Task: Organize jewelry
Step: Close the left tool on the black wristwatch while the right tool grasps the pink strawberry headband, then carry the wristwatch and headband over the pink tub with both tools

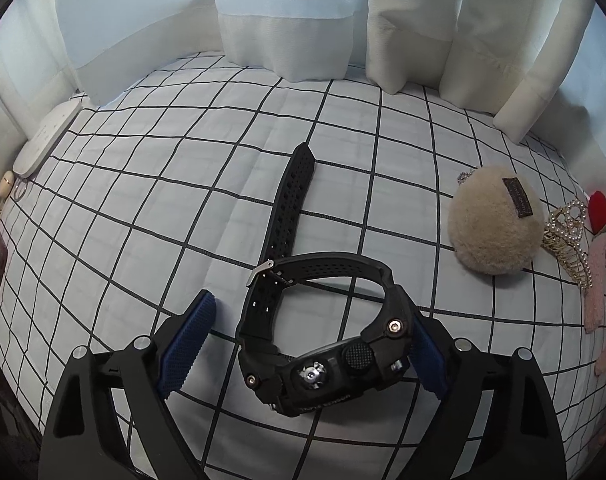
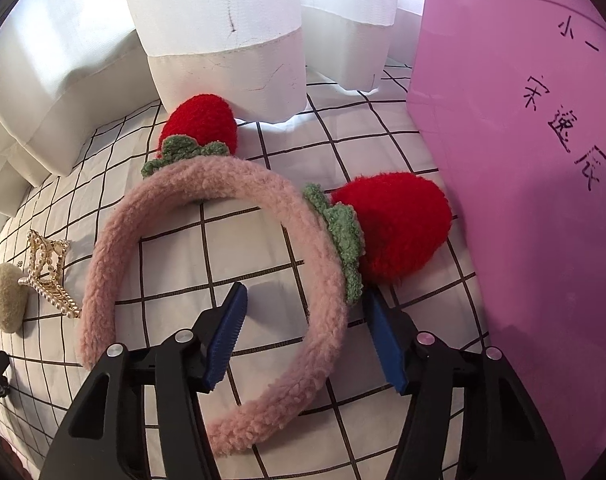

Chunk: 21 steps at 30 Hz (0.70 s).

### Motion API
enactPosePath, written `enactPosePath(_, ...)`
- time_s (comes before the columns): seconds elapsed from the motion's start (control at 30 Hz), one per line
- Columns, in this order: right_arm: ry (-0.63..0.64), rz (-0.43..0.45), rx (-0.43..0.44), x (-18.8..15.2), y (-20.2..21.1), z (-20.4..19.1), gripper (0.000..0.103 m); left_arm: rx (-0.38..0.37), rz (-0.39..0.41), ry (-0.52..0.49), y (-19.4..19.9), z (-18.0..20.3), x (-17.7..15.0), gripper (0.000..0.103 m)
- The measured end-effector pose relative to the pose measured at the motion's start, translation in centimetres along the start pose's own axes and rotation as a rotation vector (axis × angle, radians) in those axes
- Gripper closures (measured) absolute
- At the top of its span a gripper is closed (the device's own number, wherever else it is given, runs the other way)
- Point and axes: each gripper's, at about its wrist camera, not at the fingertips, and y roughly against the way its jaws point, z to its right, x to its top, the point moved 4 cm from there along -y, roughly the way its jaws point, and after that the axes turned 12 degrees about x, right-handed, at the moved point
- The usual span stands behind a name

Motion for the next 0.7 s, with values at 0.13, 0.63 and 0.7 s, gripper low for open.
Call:
enactPosePath(0.13, -0.001, 0.001, 0.004, 0.1, 0.4, -0.3, 0.089, -0.005, 0.009, -0.010, 0.5, 0.3, 0.1, 0.035)
enactPosePath(0.63, 0.026, 0.062, 0.095, -1.5, 5.0, -1.2, 0.092, -0.019, -0.005, 0.006, 1.2, -0.4, -1.0, 0.036)
enactPosePath(0.7, 0.037, 0.069, 0.105, -1.7, 6.0, -1.5, 0.092, -0.020, -0.002, 0.006, 1.6, -0.5, -1.2, 0.036)
